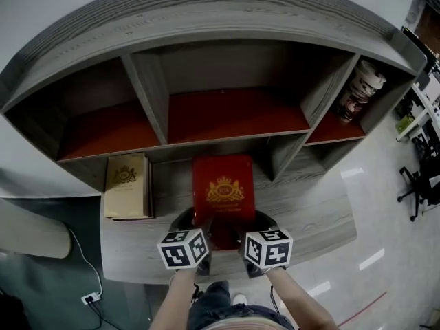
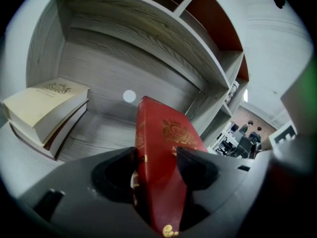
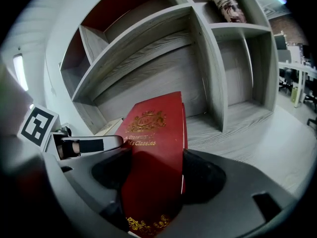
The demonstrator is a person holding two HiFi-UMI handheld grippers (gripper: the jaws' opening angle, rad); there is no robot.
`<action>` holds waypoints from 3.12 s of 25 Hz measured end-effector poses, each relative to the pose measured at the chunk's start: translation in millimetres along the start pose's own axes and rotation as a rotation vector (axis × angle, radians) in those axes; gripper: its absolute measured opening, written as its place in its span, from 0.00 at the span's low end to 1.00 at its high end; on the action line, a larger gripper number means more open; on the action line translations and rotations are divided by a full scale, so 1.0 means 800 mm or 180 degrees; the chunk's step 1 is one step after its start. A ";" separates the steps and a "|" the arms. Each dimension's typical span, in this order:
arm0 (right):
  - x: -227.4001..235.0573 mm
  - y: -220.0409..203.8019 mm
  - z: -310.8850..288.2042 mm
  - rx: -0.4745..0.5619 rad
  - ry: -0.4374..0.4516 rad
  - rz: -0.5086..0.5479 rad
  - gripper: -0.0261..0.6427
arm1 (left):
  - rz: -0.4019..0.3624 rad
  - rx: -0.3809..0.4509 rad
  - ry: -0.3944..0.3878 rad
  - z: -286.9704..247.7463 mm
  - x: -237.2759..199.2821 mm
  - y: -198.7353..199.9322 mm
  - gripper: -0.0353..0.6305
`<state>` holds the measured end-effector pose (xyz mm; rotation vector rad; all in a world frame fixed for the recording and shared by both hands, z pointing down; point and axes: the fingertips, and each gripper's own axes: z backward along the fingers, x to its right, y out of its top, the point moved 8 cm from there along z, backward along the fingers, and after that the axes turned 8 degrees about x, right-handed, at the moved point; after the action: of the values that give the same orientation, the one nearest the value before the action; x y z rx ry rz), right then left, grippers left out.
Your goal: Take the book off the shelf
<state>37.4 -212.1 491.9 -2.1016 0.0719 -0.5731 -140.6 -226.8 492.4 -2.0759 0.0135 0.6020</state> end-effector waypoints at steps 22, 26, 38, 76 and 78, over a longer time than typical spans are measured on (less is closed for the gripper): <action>-0.008 -0.011 0.089 0.0296 0.0097 0.0139 0.51 | -0.0094 0.0297 -0.0001 0.070 0.058 -0.021 0.43; -0.010 -0.017 0.107 0.0356 0.0115 0.0165 0.51 | -0.0113 0.0350 -0.0027 0.085 0.068 -0.029 0.43; -0.024 -0.033 0.164 0.0562 0.0208 0.0292 0.50 | -0.0171 0.0555 -0.0028 0.140 0.097 -0.050 0.43; -0.053 -0.087 0.303 0.0861 0.0321 0.0482 0.49 | -0.0220 0.0821 -0.0073 0.265 0.165 -0.115 0.43; -0.055 -0.089 0.307 0.0875 0.0333 0.0491 0.49 | -0.0215 0.0834 -0.0070 0.269 0.165 -0.117 0.43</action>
<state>90.8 30.8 419.2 -1.7819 0.2020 -0.5655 -90.5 27.1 417.2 -1.8089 0.0091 0.5509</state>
